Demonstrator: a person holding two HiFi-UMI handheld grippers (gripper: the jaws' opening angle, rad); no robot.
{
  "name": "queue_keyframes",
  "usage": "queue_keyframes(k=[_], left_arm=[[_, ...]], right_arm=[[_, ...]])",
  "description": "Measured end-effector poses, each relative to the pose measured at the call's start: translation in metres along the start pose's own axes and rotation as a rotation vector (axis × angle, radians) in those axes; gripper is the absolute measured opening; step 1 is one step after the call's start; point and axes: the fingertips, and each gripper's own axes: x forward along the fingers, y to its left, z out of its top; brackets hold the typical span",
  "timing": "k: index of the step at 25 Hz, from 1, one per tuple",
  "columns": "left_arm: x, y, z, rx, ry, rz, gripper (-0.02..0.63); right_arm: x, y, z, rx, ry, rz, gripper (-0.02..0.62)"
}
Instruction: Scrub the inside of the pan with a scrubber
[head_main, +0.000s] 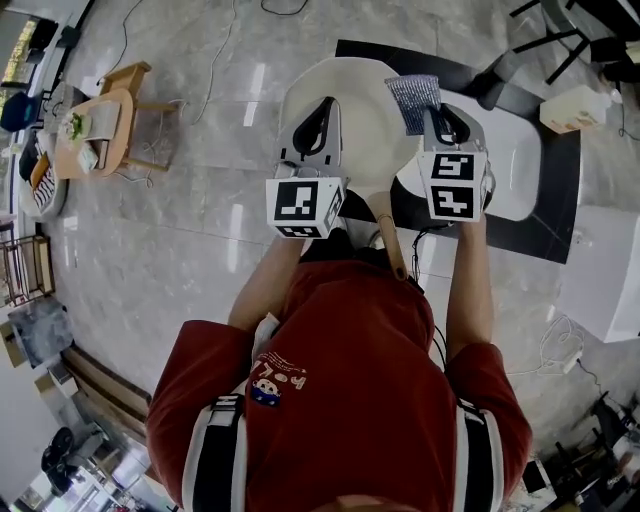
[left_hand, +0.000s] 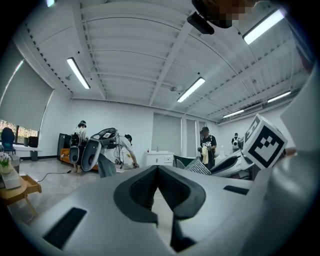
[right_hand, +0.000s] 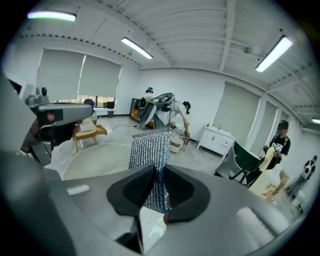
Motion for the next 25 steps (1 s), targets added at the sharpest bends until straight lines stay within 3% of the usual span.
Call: queue_keyframes(k=[10, 18, 25], left_arm=[[0.008, -0.021, 0.035, -0.015, -0.038, -0.029, 0.005], [0.010, -0.024, 0.076, 0.023, -0.101, -0.028, 0.005], [0.007, -0.032, 0.113, 0.073, -0.212, -0.050, 0.005]], right_arm=[[-0.079, -0.078, 0.023, 0.142, -0.223, -0.209, 0.083], [-0.126, -0.105, 0.061, 0.230, -0.483, -0.302, 0.083], [-0.154, -0.113, 0.092, 0.229, -0.712, -0.427, 0.083]])
